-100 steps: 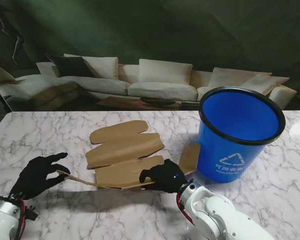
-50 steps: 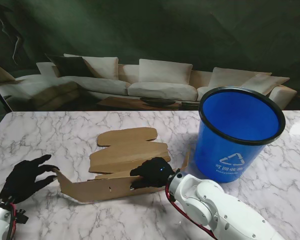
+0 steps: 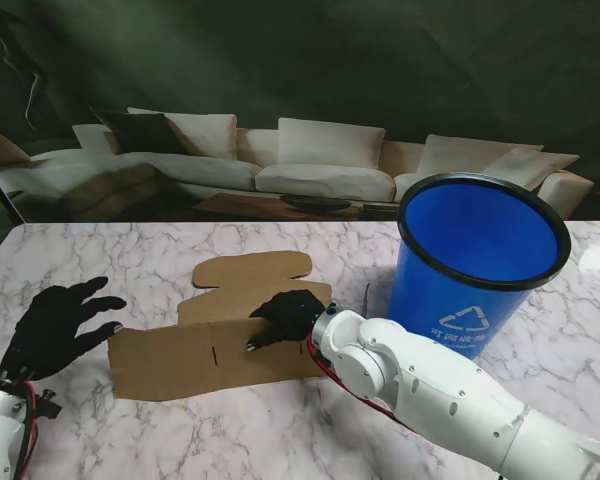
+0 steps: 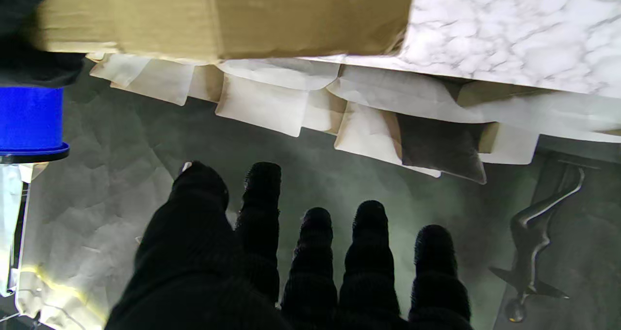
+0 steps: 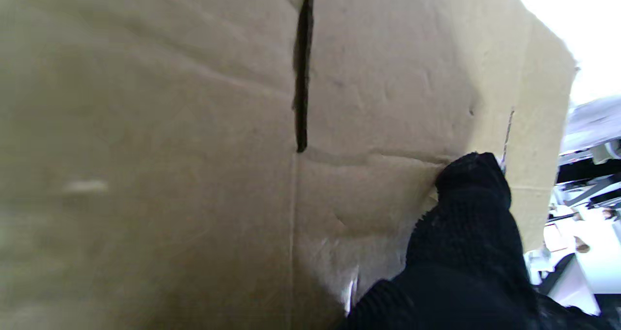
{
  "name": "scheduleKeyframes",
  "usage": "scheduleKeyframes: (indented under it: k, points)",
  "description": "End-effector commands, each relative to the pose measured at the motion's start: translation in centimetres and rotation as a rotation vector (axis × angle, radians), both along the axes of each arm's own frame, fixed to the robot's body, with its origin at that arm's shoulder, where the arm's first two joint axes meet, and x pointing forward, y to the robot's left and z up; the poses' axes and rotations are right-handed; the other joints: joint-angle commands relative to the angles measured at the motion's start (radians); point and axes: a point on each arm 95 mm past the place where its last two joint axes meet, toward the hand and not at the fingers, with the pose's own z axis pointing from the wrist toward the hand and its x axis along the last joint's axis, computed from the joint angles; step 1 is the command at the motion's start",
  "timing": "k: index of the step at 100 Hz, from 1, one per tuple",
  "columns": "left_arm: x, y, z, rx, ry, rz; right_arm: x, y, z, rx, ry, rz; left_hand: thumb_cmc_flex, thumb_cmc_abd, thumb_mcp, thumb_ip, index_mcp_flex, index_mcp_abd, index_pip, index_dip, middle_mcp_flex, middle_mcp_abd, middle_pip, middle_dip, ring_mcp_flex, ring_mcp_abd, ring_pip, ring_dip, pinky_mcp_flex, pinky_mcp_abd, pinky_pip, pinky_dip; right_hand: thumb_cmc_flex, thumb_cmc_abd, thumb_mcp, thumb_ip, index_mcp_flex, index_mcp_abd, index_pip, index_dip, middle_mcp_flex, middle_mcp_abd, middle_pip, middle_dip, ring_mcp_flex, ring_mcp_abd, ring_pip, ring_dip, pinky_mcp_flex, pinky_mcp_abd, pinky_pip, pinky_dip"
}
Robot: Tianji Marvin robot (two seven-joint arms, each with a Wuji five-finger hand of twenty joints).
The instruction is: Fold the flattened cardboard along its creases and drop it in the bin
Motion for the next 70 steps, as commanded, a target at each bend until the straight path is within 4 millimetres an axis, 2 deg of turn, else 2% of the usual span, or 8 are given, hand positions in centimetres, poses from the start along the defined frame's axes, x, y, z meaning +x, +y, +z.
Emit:
scheduleKeyframes:
  k: [1, 23, 41, 59, 70]
  points:
    - [0.3, -0.9, 0.6, 0.009, -0.004, -0.035, 0.1, 0.1, -1.8, -0.028, 0.053, -0.032, -0.016, 0.043, -0.016, 0.003, -0.017, 0.016, -0.029, 0.016, -0.008, 0.01, -0.026, 0.015, 0.015, 0.011, 0.019, 0.012, -0.005, 0.027, 0.021, 0.023, 0.045, 0.084, 0.067, 0.006, 0.041, 0.015, -0.002, 0.019, 0.083, -0.05, 0.112, 0.038, 0.053, 0.013, 0.022, 0.013, -0.007, 0.025, 0.042, 0.011]
    - [0.5, -1.8, 0.5, 0.005, 0.009, -0.068, 1.5, 0.9, -3.1, -0.045, 0.105, -0.093, -0.018, 0.053, -0.016, 0.003, -0.017, 0.02, -0.035, 0.021, 0.007, 0.013, -0.026, 0.023, 0.02, 0.014, 0.022, 0.017, -0.005, 0.03, 0.036, 0.023, 0.049, 0.086, 0.069, 0.007, 0.038, 0.022, -0.003, 0.026, 0.064, -0.044, 0.1, 0.038, 0.052, 0.018, -0.015, -0.006, -0.029, 0.025, 0.026, 0.008]
    - [0.7, -2.7, -0.1, -0.008, 0.041, -0.098, 2.1, 0.9, -4.3, -0.074, 0.132, -0.131, -0.019, 0.059, -0.017, 0.003, -0.016, 0.023, -0.039, 0.025, 0.021, 0.018, -0.025, 0.032, 0.025, 0.019, 0.026, 0.022, -0.005, 0.032, 0.048, 0.023, 0.058, 0.088, 0.069, 0.008, 0.023, 0.015, 0.002, 0.033, 0.008, -0.027, 0.043, 0.019, 0.045, 0.027, -0.162, -0.064, -0.089, 0.023, -0.031, -0.001]
    - [0.8, -3.9, -1.7, -0.045, 0.118, -0.13, 2.2, 0.7, -5.6, -0.098, 0.135, -0.131, -0.018, 0.071, -0.017, 0.003, -0.008, 0.028, -0.038, 0.03, 0.057, 0.023, -0.012, 0.045, 0.041, 0.024, 0.039, 0.032, 0.006, 0.03, 0.08, 0.034, 0.064, 0.082, 0.071, 0.009, 0.0, -0.004, 0.01, 0.03, -0.043, -0.022, -0.006, -0.002, -0.002, 0.017, -0.255, -0.078, -0.139, 0.019, -0.086, -0.012]
    - [0.8, -4.8, -2.9, -0.067, 0.187, -0.152, 2.2, 0.6, -6.2, -0.111, 0.13, -0.111, -0.013, 0.078, -0.018, 0.003, 0.002, 0.042, -0.037, 0.034, 0.107, 0.034, 0.012, 0.084, 0.065, 0.035, 0.068, 0.067, 0.011, 0.028, 0.15, 0.062, 0.07, 0.073, 0.072, 0.011, -0.016, -0.02, 0.018, 0.019, -0.055, -0.027, -0.024, -0.01, -0.011, 0.009, -0.284, -0.078, -0.149, 0.014, -0.101, -0.015]
